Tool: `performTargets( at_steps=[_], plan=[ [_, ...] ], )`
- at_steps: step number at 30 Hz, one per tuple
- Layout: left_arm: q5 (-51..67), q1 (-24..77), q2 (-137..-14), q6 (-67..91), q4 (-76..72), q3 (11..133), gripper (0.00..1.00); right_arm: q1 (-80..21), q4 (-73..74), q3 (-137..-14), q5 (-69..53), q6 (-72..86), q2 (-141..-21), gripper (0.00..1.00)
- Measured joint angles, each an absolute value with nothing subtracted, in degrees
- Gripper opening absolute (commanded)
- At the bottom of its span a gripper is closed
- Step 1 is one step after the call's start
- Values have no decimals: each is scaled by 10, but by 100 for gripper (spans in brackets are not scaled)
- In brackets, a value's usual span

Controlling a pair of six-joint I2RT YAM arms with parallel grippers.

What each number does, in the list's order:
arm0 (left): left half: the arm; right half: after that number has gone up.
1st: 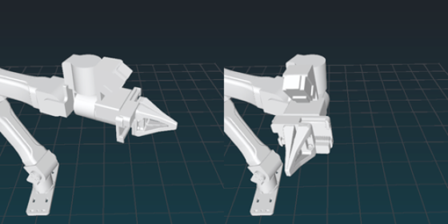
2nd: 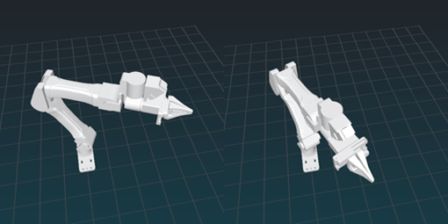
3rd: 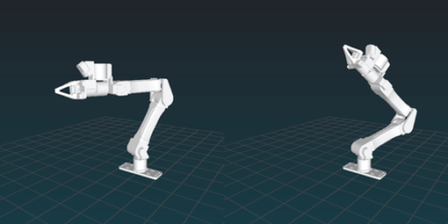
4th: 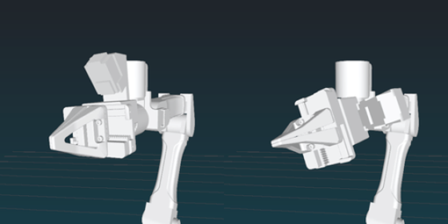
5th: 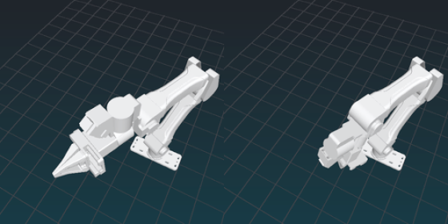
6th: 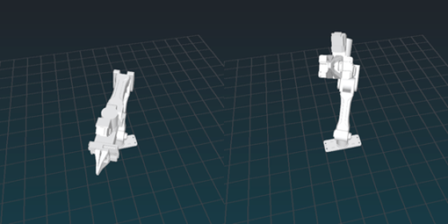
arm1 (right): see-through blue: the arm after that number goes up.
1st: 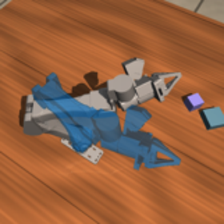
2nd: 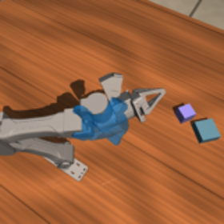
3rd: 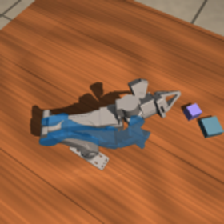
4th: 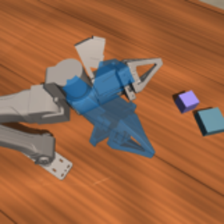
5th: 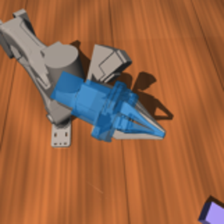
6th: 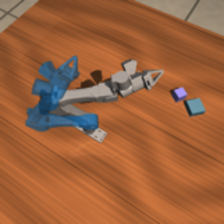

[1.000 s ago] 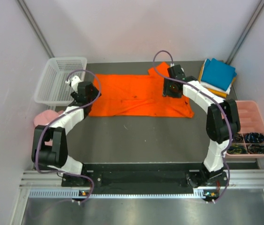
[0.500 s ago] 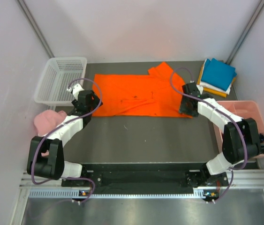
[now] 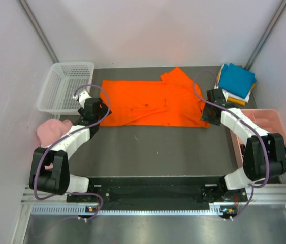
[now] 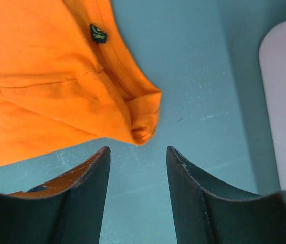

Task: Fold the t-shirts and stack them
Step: Fold the flattened tshirt in 1/3 of the way

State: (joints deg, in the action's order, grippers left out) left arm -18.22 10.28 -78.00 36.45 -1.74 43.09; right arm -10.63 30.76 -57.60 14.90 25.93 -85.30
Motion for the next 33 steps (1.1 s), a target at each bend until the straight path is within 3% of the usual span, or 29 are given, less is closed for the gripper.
performTargets(
  at_steps=[25,28,33],
  plan=[
    [-185,103,-780,360,-17,431,80,-106,278,-577,97,260,-934,39],
    [-187,103,-780,360,-17,431,80,-106,276,-578,96,260,-940,33],
    [-192,103,-780,358,-17,431,80,-106,274,-579,96,258,-946,2]
  ],
)
